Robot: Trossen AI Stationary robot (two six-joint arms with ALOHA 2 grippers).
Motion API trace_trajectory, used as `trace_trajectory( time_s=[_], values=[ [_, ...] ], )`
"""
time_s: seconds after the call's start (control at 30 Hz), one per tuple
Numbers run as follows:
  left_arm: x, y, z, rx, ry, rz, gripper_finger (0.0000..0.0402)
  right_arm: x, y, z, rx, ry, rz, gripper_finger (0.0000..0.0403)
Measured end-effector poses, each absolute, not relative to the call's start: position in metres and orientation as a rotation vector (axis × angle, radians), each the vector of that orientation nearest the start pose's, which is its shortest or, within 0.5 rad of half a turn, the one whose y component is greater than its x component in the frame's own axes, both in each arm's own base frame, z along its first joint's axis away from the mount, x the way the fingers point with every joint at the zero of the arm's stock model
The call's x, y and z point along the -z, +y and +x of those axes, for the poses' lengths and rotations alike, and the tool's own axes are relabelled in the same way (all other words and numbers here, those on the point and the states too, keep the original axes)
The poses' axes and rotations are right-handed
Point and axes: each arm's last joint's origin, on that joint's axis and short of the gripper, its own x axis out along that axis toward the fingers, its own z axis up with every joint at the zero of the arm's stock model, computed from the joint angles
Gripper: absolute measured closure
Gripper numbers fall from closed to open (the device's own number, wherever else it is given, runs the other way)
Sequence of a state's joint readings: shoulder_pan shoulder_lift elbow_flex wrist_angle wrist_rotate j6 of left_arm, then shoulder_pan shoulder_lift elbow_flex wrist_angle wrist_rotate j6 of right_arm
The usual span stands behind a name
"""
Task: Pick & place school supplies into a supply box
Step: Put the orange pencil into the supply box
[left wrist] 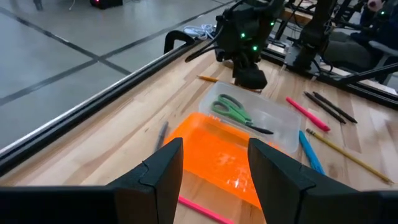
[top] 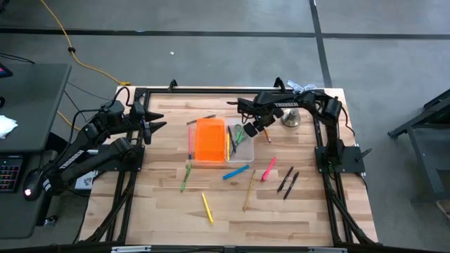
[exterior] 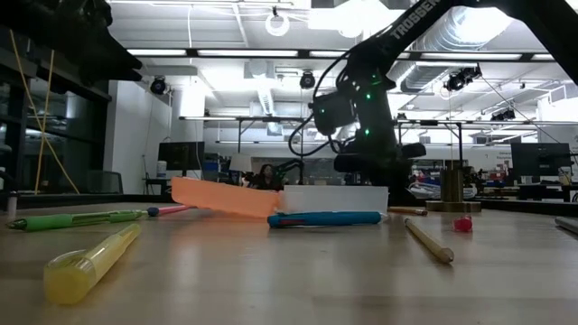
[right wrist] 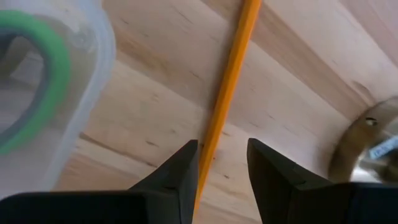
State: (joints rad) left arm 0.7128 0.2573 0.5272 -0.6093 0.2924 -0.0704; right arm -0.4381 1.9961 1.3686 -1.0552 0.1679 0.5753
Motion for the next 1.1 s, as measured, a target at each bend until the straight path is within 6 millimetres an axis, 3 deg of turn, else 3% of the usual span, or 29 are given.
trace_trajectory(
  time_s=[0.3, 0.63, 1.1],
  values=[
    [-0.262, 0.043, 0.062, -0.429, 0.281, -0.252, 0.0192, -0.138, -0.152, 0.315, 0.915, 1.453, 0.670, 0.0289],
    [-0.260, 0.042, 0.061, -0.430, 0.301, -0.287, 0.0192, -0.133, -0.151, 0.313, 0.940, 1.447, 0.693, 0.0292],
    [-0.260, 0.042, 0.061, -0.430, 0.300, -0.286, 0.0192, -0.132, -0.164, 0.306, 0.932, 1.439, 0.810, 0.0392]
  ],
)
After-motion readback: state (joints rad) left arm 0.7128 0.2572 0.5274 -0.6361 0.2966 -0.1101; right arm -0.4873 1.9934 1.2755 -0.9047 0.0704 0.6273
